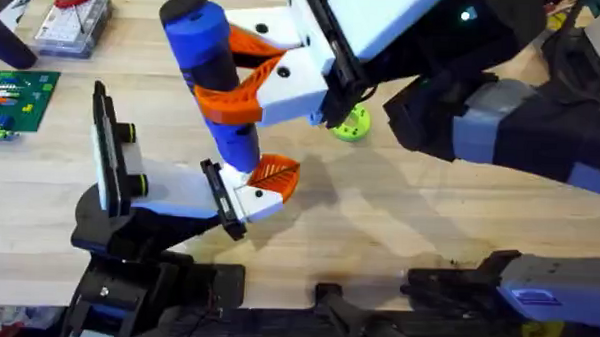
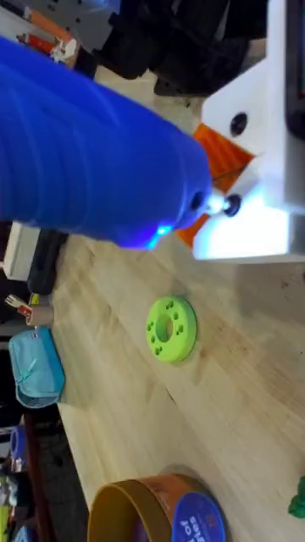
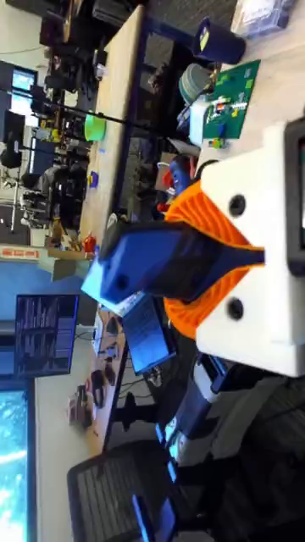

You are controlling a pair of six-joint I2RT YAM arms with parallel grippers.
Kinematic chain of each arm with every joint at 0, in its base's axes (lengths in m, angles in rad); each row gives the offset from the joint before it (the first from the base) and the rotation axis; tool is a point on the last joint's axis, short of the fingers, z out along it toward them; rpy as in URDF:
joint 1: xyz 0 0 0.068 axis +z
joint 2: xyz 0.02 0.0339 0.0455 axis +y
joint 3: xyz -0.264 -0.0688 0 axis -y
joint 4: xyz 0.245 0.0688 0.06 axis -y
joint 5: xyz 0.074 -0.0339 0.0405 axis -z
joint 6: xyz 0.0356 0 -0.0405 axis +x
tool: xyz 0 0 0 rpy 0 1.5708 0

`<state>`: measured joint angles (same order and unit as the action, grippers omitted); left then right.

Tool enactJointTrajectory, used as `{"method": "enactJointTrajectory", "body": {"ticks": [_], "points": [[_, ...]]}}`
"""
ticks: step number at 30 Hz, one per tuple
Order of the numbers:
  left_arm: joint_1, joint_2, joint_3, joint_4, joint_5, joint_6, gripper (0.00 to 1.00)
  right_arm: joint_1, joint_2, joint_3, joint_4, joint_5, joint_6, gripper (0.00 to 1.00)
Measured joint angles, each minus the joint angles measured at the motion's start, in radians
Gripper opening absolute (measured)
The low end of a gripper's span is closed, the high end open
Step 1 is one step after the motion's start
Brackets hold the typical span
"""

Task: Pick up the gripper from the table and insert it into the empty holder that is missing its gripper. Then pick up a screw, insert it into the mounting hole, and use the screwdriver to tighten it. Finally, clean up the table by picking up the vegetable and placing it into the bucket.

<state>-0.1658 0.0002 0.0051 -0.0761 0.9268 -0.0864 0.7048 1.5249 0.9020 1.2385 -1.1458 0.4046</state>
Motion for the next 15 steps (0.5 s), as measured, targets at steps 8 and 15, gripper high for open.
{"method": "enactJointTrajectory", "body": {"ticks": [8,15], "points": [[0.000,0.000,0.000,0.000,0.000,0.003,0.012,-0.012,0.000,0.013,-0.001,-0.025,0.022,0.051],[0.000,0.000,0.000,0.000,-0.003,0.000,0.012,-0.094,-0.001,0.326,-0.177,-0.163,0.066,0.052]]}}
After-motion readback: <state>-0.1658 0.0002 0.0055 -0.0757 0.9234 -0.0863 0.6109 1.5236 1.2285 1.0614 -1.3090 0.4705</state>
